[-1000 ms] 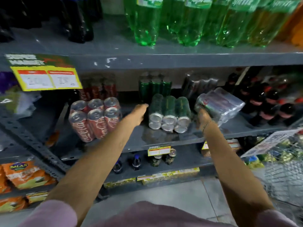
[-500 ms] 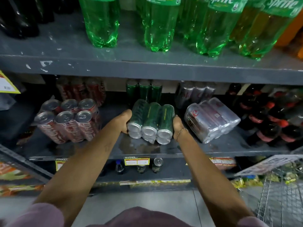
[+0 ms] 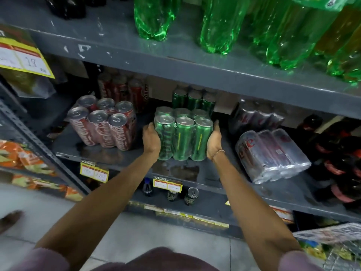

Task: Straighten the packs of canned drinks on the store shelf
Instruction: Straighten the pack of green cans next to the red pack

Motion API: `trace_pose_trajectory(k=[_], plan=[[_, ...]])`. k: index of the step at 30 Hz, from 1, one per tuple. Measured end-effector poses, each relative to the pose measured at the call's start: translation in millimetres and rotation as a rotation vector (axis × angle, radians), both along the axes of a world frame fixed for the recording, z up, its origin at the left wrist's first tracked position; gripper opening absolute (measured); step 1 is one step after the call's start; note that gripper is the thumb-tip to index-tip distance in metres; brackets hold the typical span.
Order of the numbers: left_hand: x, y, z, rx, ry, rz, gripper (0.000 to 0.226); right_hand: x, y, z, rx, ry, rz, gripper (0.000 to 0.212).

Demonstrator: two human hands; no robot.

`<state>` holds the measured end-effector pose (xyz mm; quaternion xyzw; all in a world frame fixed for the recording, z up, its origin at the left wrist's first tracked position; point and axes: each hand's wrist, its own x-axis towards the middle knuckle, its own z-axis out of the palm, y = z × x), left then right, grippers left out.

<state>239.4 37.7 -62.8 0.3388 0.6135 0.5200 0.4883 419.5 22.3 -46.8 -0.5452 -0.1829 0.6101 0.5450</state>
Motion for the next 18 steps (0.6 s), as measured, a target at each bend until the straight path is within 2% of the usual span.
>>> trace_pose_trajectory(k=[3, 7, 10, 13, 16, 18], plan=[[-1.9, -7.2, -3.8, 0.081, 0.026, 0.021, 0.036, -8.2, 0.3, -0.3, 0.066, 0.057, -0.023, 0.062], [-5.0, -14.7, -12.0, 0.115, 0.03, 0.055, 0.04, -15.7, 3.6, -10.8, 0.101, -0.017, -0.087, 0.078], [-5.9, -23.6, -14.7, 0.163, 0.05, 0.018, 0.038, -11.3, 5.2, -18.5, 0.165, -0.024, -0.145, 0.07], [-7.4, -29.8, -14.5, 0.188, 0.063, -0.015, 0.039, -9.6, 1.5, -18.0, 0.214, -0.057, -0.108, 0.057], [-5.5, -38.4, -18.2, 0.158, 0.046, -0.018, 0.049, -1.2, 2.1, -18.8, 0.21, -0.094, -0.037, 0.064], [1.8, -53.9, -21.2, 0.206, 0.014, -0.011, 0.056, 4.0, 2.0, -7.2, 0.162, -0.082, 0.015, 0.061]])
